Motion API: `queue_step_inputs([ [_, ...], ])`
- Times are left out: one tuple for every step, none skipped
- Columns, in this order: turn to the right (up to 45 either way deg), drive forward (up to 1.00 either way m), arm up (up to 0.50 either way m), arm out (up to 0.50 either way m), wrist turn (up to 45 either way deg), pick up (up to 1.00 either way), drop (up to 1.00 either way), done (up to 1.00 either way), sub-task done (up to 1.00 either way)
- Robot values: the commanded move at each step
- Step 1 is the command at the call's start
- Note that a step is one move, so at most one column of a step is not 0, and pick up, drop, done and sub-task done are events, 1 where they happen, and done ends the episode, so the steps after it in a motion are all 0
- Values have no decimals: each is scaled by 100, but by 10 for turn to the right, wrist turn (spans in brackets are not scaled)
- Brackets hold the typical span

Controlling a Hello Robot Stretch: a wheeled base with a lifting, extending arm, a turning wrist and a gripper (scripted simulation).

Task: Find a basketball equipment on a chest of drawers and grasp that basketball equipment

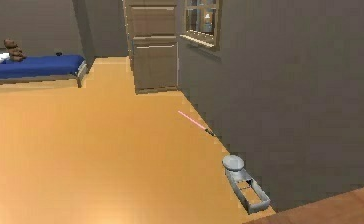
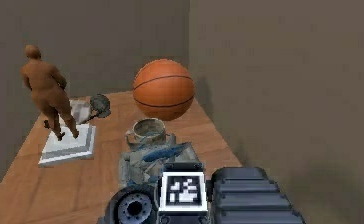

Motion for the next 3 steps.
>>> queue_step_inputs([
  [0,0,0,28,0,0,0,0,0],
  [0,0,0,0,450,0,0,0,0],
  [0,0,0,0,450,0,0,0,0],
])
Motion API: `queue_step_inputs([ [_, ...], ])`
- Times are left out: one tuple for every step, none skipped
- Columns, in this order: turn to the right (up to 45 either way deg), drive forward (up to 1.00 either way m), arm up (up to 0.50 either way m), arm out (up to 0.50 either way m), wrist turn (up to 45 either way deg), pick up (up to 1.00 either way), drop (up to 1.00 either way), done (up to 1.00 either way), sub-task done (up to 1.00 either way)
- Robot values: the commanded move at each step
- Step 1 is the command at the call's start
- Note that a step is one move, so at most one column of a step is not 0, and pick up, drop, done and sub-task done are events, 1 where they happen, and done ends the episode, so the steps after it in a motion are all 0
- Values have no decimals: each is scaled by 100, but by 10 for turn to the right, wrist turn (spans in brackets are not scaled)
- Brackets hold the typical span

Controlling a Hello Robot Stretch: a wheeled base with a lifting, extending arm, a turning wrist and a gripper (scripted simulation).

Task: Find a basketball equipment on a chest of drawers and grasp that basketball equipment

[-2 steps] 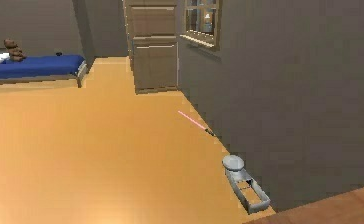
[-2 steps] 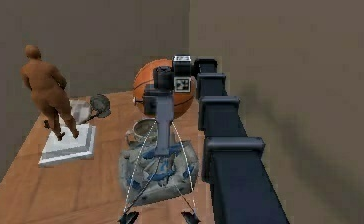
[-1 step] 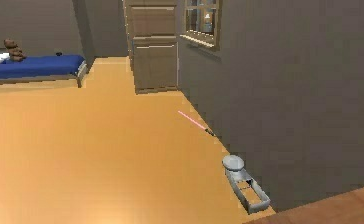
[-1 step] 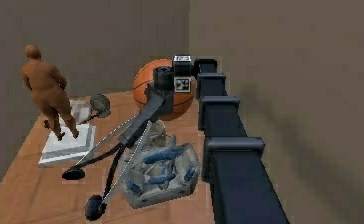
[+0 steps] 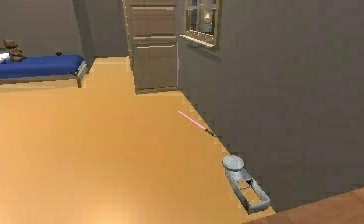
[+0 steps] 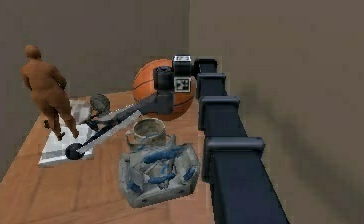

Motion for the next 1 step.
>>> queue_step_inputs([
  [0,0,0,0,450,0,0,0,0],
])
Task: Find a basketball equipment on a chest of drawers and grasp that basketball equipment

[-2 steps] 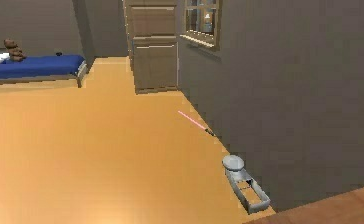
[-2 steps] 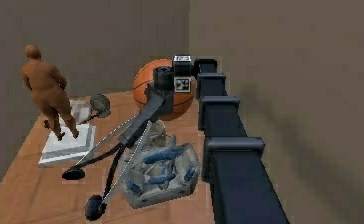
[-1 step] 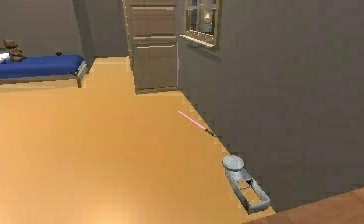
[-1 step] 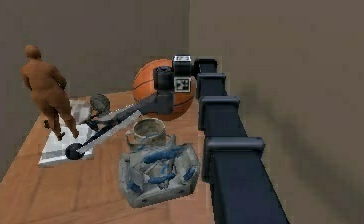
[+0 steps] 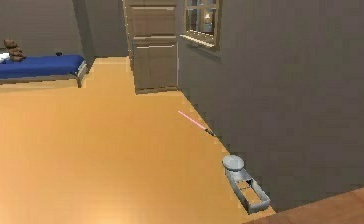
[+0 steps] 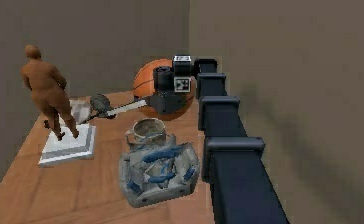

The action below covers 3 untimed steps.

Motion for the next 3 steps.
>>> queue_step_inputs([
  [0,0,0,0,330,0,0,0,0],
  [0,0,0,0,0,100,0,0,0],
  [0,0,0,0,0,0,0,100,0],
])
